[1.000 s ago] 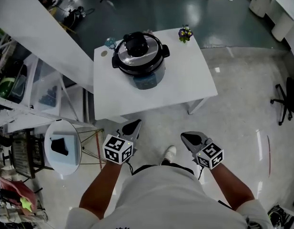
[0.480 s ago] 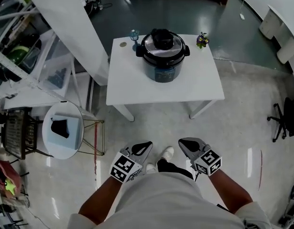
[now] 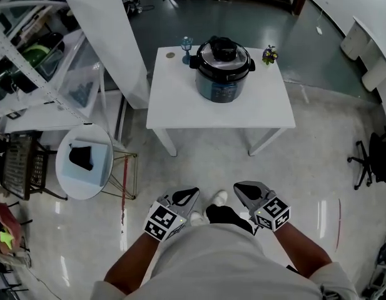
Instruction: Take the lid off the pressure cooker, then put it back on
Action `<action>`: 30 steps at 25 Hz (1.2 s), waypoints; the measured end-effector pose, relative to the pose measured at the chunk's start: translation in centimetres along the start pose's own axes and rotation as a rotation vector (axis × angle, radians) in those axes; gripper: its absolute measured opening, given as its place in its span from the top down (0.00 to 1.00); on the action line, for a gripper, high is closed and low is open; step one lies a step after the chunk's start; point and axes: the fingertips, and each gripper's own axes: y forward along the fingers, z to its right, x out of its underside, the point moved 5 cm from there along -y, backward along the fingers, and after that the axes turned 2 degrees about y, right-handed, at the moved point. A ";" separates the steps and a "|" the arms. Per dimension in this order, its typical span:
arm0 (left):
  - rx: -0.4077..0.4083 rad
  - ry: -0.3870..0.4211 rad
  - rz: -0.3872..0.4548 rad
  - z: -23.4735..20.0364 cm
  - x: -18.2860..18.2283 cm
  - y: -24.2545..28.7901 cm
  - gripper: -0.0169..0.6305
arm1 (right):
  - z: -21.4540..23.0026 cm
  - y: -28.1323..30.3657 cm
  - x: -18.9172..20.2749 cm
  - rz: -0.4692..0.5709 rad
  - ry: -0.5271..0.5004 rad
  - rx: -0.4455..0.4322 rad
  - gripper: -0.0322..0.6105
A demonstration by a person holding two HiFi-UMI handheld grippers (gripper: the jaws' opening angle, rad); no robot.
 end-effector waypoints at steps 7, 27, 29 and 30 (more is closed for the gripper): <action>0.002 -0.030 0.023 0.6 0.8 -1.4 0.96 | -2.2 -0.5 0.4 -0.001 -0.022 -0.002 0.93; 0.009 -0.060 0.035 1.7 2.3 -3.7 0.96 | -5.1 -1.3 1.4 -0.020 -0.035 0.004 0.93; 0.002 -0.061 0.034 1.8 2.5 -4.0 0.96 | -5.4 -1.4 1.3 -0.020 -0.043 -0.001 0.93; 0.000 -0.062 0.033 1.9 2.6 -4.1 0.96 | -5.5 -1.4 1.3 -0.021 -0.047 -0.003 0.93</action>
